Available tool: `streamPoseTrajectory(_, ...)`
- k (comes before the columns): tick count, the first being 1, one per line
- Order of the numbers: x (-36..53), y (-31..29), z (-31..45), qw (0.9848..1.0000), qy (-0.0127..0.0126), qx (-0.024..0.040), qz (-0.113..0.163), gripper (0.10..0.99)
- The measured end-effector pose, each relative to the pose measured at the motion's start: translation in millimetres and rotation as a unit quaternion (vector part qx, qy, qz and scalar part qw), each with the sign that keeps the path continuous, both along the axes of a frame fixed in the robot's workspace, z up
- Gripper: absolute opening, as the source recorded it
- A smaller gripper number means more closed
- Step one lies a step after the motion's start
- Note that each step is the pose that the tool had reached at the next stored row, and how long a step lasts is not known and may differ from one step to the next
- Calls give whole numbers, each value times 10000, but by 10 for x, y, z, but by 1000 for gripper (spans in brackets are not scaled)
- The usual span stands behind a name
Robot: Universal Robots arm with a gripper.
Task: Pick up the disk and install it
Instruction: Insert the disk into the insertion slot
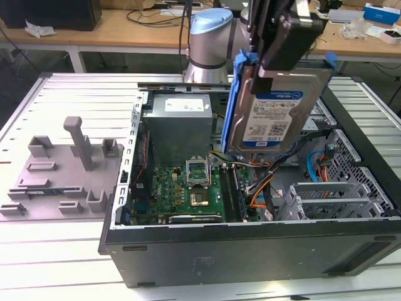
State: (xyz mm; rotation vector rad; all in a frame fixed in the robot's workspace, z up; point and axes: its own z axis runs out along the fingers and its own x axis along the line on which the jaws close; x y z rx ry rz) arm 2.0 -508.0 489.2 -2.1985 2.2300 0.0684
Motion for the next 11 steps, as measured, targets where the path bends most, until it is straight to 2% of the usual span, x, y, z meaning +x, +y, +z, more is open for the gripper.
streamPoseTrajectory(7, 167, -197, -29, 10000, 0, 1, 0, 365)
streamPoseTrajectory(11, 252, -273, -41, 10000, 0, 0, 0, 365)
